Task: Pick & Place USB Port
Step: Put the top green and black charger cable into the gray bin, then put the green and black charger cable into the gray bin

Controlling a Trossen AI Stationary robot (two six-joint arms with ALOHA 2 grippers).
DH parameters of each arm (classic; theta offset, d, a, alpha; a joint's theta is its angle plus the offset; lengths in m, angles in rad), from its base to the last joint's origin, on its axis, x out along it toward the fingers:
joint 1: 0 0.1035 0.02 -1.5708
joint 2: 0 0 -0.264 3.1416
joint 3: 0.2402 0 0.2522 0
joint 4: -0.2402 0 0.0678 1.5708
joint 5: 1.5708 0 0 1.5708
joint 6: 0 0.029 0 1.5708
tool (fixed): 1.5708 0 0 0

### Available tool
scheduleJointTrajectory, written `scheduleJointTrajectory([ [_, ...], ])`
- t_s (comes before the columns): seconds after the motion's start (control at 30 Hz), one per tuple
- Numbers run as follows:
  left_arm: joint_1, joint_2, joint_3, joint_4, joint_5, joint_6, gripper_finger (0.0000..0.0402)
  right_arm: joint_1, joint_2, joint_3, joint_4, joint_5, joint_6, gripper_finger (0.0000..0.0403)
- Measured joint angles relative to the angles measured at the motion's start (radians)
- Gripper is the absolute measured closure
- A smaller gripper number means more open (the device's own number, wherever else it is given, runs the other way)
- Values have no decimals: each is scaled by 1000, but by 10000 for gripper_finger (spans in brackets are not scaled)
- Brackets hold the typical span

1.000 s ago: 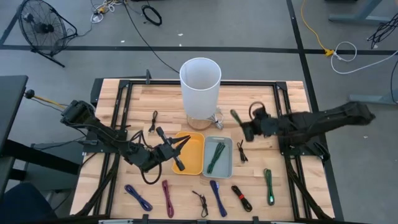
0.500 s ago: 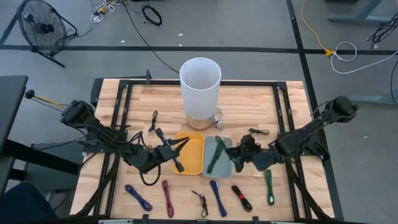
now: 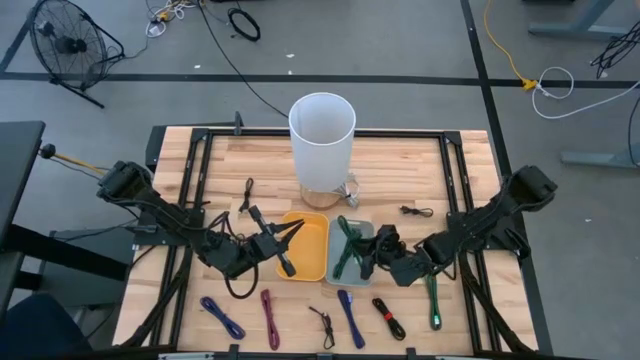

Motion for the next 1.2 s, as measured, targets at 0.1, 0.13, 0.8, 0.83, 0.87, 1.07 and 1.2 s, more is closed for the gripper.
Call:
scheduleJointTrajectory([
  [0.1,0,0,0,0,-7,-1,376,2,41,0,27,-18,19,394],
  [0.13,0,0,0,0,-7,-1,376,3,51,0,27,-19,25,394],
  [0.8,-11,0,0,-8,-7,-7,376,5,63,0,-18,-85,70,313],
  [0.83,-11,0,0,-10,-7,-17,376,5,63,0,-19,-84,66,310],
  [0.87,-11,0,0,-12,-7,-21,376,5,63,0,-19,-84,63,307],
  [1.07,-11,0,0,-13,-7,-22,376,5,62,0,-12,-67,2,303],
  [1.2,-11,0,0,-13,-7,-22,376,0,20,0,13,-155,-70,311],
])
